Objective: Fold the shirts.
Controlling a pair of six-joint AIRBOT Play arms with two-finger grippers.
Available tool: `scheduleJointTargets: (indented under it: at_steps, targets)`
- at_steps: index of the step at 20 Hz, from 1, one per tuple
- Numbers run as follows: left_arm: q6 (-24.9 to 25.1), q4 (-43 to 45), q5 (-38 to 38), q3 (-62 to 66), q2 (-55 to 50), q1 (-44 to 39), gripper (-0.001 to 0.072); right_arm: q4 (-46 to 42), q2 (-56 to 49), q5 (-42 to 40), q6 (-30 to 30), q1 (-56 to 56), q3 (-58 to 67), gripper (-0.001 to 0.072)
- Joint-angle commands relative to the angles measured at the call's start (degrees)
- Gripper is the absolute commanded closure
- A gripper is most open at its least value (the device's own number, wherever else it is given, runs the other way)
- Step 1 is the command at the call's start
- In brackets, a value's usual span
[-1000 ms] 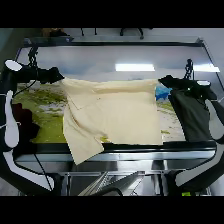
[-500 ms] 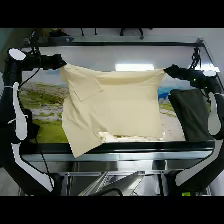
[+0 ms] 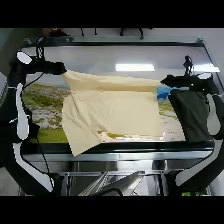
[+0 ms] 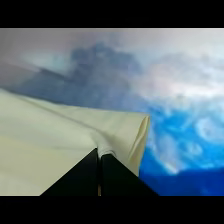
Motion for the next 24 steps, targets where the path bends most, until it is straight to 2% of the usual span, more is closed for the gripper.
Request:
scheduleJointTargets:
  at_steps: [1, 9, 10, 11, 12, 13, 14, 16, 17, 18, 20, 24]
  targets:
    - [0.00, 4.57, -0.35, -0.04, -1.62, -0.13, 0.0693, -1.68, 0.02, 0.26, 0.50, 0.26, -4.13, 0.0688]
    - [-0.31, 4.68, -5.07, 0.04, -5.60, -0.11, 0.0692, -1.40, -0.04, 4.07, 0.94, 0.26, -8.00, 0.0686]
    - [-1.25, 4.42, -5.97, 0.48, -5.22, -0.11, 0.0690, -0.61, 0.28, 5.57, 0.87, 0.22, -7.96, 0.0653]
    - [-2.27, 4.50, -8.35, 2.01, -4.90, -0.07, 0.0622, -0.37, 1.11, 7.76, 0.92, 0.17, -7.85, 0.0422]
    - [-3.15, 4.46, -11.78, 4.15, -4.42, 0.26, 0.0194, -0.46, 2.34, 9.94, 0.94, 0.07, -7.85, 0.0300]
    - [-5.70, 4.46, -14.34, 5.51, -3.52, 0.92, 0.0007, -1.07, 3.87, 11.87, 1.81, -0.13, -7.85, 0.0301]
    - [-7.87, 4.42, -16.31, 5.79, -2.01, 1.57, 0.0005, -2.95, 5.81, 13.75, 3.06, -0.59, -7.87, 0.0301]
    - [-9.01, 4.48, -19.04, 1.18, 3.30, 3.74, 0.0006, -8.22, 9.46, 16.09, 5.62, -1.73, -8.11, 0.0302]
    - [-9.11, 4.48, -20.48, -2.49, 5.90, 4.90, 0.0013, -10.16, 11.19, 17.55, 6.36, -2.51, -9.07, 0.0311]
    - [-9.44, 4.42, -21.88, -7.39, 8.59, 6.16, 0.0053, -10.54, 12.76, 19.28, 6.29, -3.50, -10.95, 0.0357]
    - [-9.35, 4.42, -22.84, -20.11, 14.03, 8.61, 0.0053, -10.51, 16.24, 21.20, 6.27, -5.88, -17.40, 0.0356]
    - [-5.05, 4.26, -14.99, -46.86, 22.84, 10.84, 0.0053, -10.49, 23.34, 20.52, 6.01, -11.74, -31.10, 0.0355]
